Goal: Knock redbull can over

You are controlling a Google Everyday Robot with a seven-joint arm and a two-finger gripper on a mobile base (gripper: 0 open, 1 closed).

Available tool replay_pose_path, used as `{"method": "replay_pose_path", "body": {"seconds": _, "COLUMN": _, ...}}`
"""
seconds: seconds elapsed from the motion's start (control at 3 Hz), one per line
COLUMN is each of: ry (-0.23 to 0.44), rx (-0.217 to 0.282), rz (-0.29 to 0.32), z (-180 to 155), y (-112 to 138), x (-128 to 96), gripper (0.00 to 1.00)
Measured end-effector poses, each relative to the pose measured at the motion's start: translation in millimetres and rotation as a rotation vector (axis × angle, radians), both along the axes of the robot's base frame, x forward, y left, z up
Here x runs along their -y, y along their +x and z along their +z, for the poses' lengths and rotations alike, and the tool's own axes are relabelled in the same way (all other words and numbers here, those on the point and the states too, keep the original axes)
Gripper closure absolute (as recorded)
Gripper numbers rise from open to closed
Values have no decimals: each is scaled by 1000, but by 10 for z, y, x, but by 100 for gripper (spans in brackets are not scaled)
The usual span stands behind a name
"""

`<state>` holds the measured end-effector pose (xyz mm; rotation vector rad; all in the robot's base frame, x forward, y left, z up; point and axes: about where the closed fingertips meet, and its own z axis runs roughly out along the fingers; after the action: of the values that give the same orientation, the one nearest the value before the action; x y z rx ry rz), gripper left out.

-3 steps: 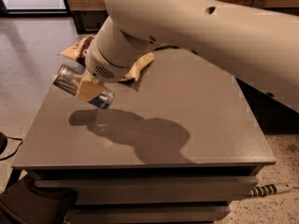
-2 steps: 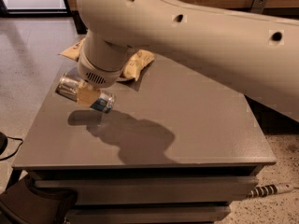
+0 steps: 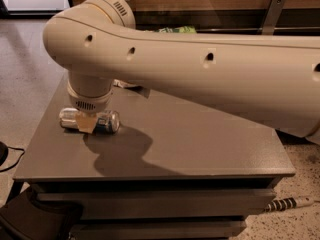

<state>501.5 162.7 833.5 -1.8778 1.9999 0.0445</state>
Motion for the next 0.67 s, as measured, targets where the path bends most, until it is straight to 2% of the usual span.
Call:
{"method": "replay_pose_path", "body": {"seconds": 0.33, "ry": -4, "rx": -2, "rz": 3, "z": 34, "y": 0, "x": -12, "gripper": 84}}
{"method": "replay_pose_path", "body": {"seconds": 0.67, "ry": -4, "rx": 0, "rz": 4, "z": 40, "y": -6, "x": -12, "gripper": 61}}
